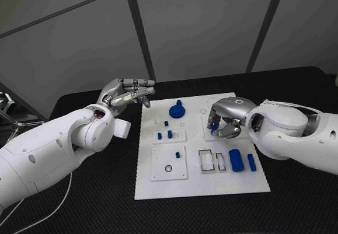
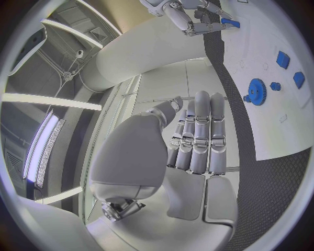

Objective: Assemble the parts on the task board

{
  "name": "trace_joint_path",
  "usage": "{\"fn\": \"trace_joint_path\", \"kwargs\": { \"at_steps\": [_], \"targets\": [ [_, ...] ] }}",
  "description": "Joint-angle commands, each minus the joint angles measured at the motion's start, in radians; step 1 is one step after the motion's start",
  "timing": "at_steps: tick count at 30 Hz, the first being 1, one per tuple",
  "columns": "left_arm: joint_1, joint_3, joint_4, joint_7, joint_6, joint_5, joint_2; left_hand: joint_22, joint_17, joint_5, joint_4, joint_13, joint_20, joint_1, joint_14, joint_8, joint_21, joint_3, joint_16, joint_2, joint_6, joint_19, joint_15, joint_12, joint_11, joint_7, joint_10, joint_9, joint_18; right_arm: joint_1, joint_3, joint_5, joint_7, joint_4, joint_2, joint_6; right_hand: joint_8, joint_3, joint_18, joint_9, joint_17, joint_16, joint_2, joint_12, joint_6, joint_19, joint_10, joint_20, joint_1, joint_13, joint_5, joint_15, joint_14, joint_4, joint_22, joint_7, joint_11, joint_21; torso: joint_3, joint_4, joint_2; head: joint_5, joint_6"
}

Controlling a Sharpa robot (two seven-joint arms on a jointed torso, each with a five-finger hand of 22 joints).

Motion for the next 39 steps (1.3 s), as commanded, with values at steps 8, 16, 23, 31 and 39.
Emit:
{"fn": "trace_joint_path", "kwargs": {
  "at_steps": [8, 16, 23, 31, 39],
  "targets": [
    [0.0, 0.001, 0.0, 0.003, 0.009, 0.005, -0.001, -0.002, -0.002, 0.003, -0.006, 0.002, 0.003, 0.0, -0.003, -0.006, -0.008, 0.001, -0.005, 0.009, -0.001, -0.001, 0.006, -0.004, -0.001, 0.004, -0.005, 0.002, -0.013, 0.002, 0.023, 0.006, 0.031, 0.103, -0.041, -0.112, 0.0, 0.008, -0.016, 0.014, -0.003, 0.005, 0.018, -0.003, 0.008, 0.026, 0.019, -0.011, 0.016, 0.002, 0.006, -0.009, 0.016, -0.01, 0.042, -0.004, -0.011, 0.006, -0.0002, 0.0003, -0.001, 0.006, -0.002],
    [-0.002, 0.001, -0.004, 0.004, 0.011, 0.005, 0.006, -0.002, -0.002, 0.003, -0.006, 0.002, 0.003, 0.0, -0.003, -0.006, -0.008, 0.001, -0.005, 0.009, -0.001, -0.001, 0.006, -0.004, -0.001, 0.004, -0.005, 0.002, -0.013, 0.002, 0.036, 0.06, 0.07, 0.169, -0.01, -0.113, -0.002, 0.01, -0.016, 0.016, -0.006, 0.003, 0.014, -0.007, 0.007, 0.025, 0.019, -0.012, 0.02, 0.003, 0.007, -0.009, 0.015, -0.016, 0.04, -0.003, -0.011, 0.005, -0.0012, 0.0013, -0.001, 0.015, -0.006],
    [-0.002, 0.001, -0.005, 0.004, 0.012, 0.005, 0.011, -0.002, -0.002, 0.003, -0.006, 0.002, 0.003, 0.0, -0.003, -0.006, -0.008, 0.001, -0.005, 0.009, -0.001, -0.001, 0.006, -0.004, -0.001, 0.004, -0.005, 0.002, -0.013, 0.001, 0.005, 0.103, 0.149, 0.151, 0.072, -0.106, -0.007, 0.014, -0.015, 0.016, -0.011, 0.001, 0.015, -0.013, 0.002, 0.024, 0.016, -0.012, 0.02, 0.003, 0.01, -0.008, 0.014, -0.018, 0.038, -0.001, -0.009, 0.004, -0.0017, 0.0016, -0.001, 0.023, -0.009],
    [-0.002, 0.001, -0.004, 0.004, 0.014, 0.005, 0.017, -0.002, -0.002, 0.003, -0.006, 0.002, 0.003, 0.0, -0.003, -0.006, -0.008, 0.001, -0.005, 0.009, -0.001, -0.001, 0.006, -0.004, -0.001, 0.004, -0.005, 0.002, -0.013, -0.008, -0.046, 0.121, 0.199, 0.1, 0.153, -0.089, -0.012, 0.017, -0.015, 0.017, -0.013, -0.001, 0.016, -0.019, -0.003, 0.022, 0.012, -0.011, 0.019, 0.003, 0.01, -0.007, 0.013, -0.02, 0.035, 0.001, -0.006, 0.003, -0.0022, 0.0015, -0.001, 0.037, -0.014],
    [-0.002, 0.001, -0.005, 0.003, 0.016, 0.005, 0.023, -0.002, -0.002, 0.003, -0.007, 0.003, 0.003, -0.001, -0.003, -0.007, -0.009, 0.0, -0.007, 0.009, -0.001, -0.002, 0.006, -0.004, -0.001, 0.004, -0.005, 0.002, -0.013, -0.016, -0.072, 0.119, 0.212, 0.042, 0.201, -0.057, -0.015, 0.018, -0.015, 0.018, -0.015, -0.002, 0.016, -0.024, -0.007, 0.022, 0.008, -0.01, 0.018, 0.003, 0.009, -0.005, 0.012, -0.021, 0.035, 0.003, -0.004, 0.002, -0.0009, 0.0003, 0.0, 0.046, -0.018]
  ]
}}
